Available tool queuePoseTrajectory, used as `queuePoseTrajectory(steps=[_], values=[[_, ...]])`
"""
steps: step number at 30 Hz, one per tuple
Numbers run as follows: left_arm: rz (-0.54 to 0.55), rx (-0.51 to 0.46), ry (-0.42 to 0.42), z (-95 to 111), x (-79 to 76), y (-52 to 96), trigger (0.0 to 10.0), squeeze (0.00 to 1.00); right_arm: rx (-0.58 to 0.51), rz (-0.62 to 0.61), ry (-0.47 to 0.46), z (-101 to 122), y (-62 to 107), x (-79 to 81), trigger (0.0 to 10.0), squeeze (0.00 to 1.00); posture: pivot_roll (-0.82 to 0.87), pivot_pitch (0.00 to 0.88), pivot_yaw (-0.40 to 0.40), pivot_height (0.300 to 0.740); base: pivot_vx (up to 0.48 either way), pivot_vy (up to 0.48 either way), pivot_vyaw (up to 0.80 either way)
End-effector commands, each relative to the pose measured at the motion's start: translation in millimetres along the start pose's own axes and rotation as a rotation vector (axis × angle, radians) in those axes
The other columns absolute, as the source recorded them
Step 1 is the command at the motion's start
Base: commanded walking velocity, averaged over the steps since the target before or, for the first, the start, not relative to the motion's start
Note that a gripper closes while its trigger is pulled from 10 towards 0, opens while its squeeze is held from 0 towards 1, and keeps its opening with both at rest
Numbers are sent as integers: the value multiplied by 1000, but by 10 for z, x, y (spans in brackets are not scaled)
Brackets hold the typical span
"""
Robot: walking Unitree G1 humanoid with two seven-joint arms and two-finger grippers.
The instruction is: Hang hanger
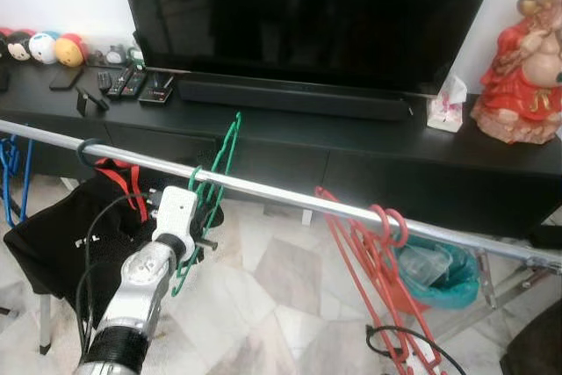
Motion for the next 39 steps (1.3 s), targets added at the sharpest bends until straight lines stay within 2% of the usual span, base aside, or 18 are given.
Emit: queuePoseTrajectory(steps=[1,6,10,15,22,23,24,25,26,27,33,34,35,39], values=[[4,6,16,38,-7,-66,10000,0,4,-5,-2,-7,2,-17,10000,0,139,0,-56,740,0,0,0],[31,40,49,18,2,-140,10000,0,6,-4,-2,-11,2,-15,10000,0,138,0,-56,740,0,0,0],[22,105,99,-115,-55,-139,10000,0,10,-2,-4,-21,3,-14,10000,0,136,0,-54,740,0,0,0],[4,141,78,-212,-111,-107,10000,0,14,0,-2,-25,2,-11,10000,0,140,0,-56,740,0,0,0],[-8,131,76,-260,-124,-24,10000,0,15,0,-3,-28,3,-10,10000,0,143,0,-56,740,0,0,0],[-1,117,77,-250,-108,-7,10000,224,15,0,-3,-28,3,-11,10000,0,144,0,-57,740,0,0,0],[-1,117,77,-250,-108,-7,10000,224,15,0,-3,-28,3,-11,10000,0,144,0,-57,740,0,0,0],[13,108,80,-239,-82,0,10000,525,16,0,-2,-28,3,-11,10000,0,145,0,-57,740,0,0,0],[13,108,80,-239,-82,0,10000,525,16,0,-2,-28,3,-11,10000,0,145,0,-57,740,0,0,0],[24,100,80,-229,-60,5,10000,765,15,1,-1,-28,3,-11,10000,0,145,0,-57,740,0,0,0],[53,32,93,-142,9,88,10000,773,13,1,-3,-24,3,-11,10000,0,147,0,-58,740,0,0,0],[53,25,94,-135,12,105,10000,902,12,0,-4,-23,3,-12,10000,0,148,0,-59,740,0,0,0],[54,19,94,-129,16,122,10000,976,12,0,-4,-23,3,-13,10000,0,149,0,-59,740,0,0,0],[66,-12,98,-85,38,170,10000,988,12,1,-4,-23,3,-13,10000,0,151,0,-60,740,0,0,0]])
Point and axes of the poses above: a point about 5 cm out from each wrist's last joint towards the gripper, its own y axis pointing back from the gripper into the wrist, its own z axis along the axis of the wrist's last joint, x = y × z, the point moved 6 cm from there along -y, pointing out of the wrist towards the gripper, and after that the axes turned 10 degrees about -y, right-handed, at the moved point
